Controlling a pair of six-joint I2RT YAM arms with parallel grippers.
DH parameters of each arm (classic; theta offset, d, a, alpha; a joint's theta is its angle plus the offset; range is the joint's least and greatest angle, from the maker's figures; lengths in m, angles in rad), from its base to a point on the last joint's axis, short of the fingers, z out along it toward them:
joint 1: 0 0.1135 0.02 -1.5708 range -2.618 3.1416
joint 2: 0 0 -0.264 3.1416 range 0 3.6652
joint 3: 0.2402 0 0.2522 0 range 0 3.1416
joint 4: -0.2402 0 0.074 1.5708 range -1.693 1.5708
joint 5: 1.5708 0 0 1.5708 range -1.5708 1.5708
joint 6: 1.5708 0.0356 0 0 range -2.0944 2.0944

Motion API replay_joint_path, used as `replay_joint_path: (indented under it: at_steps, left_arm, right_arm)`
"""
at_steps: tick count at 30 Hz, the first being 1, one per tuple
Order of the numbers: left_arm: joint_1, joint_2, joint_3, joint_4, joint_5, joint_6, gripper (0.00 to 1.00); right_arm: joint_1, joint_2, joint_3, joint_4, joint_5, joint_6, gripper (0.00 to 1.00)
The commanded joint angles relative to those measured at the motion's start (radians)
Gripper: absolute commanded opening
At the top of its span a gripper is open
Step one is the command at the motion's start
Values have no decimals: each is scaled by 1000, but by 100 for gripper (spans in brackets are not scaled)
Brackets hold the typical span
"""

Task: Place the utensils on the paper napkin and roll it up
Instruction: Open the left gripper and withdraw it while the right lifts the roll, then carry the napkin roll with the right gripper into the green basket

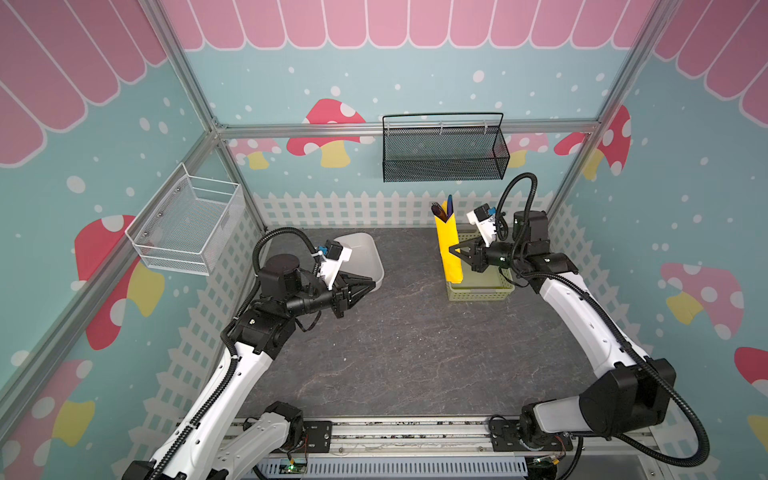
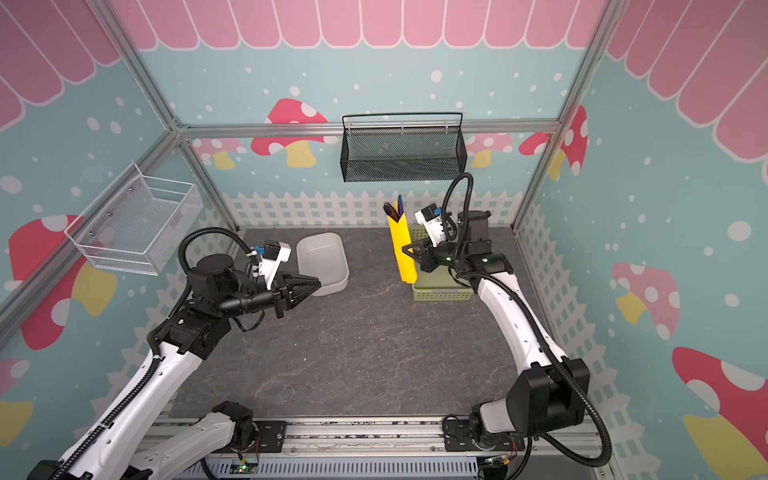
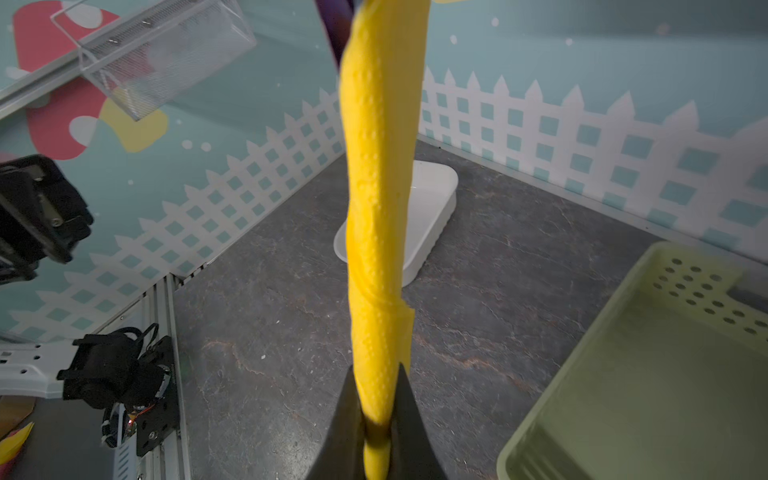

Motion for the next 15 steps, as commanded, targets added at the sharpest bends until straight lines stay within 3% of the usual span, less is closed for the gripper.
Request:
replay_joint_path:
  at_steps: [1, 8, 15]
  left_arm:
    - [7, 1, -23, -8, -14, 57, 18]
    - [6, -1, -48, 5, -35, 50, 18]
    - [6, 18, -55, 23, -27, 33, 18]
  right_arm:
    - [-58, 61, 48, -26, 35, -43, 0]
    - [-114, 253, 138, -113, 126, -50, 0]
    - [-127, 418, 207, -148, 107, -24, 0]
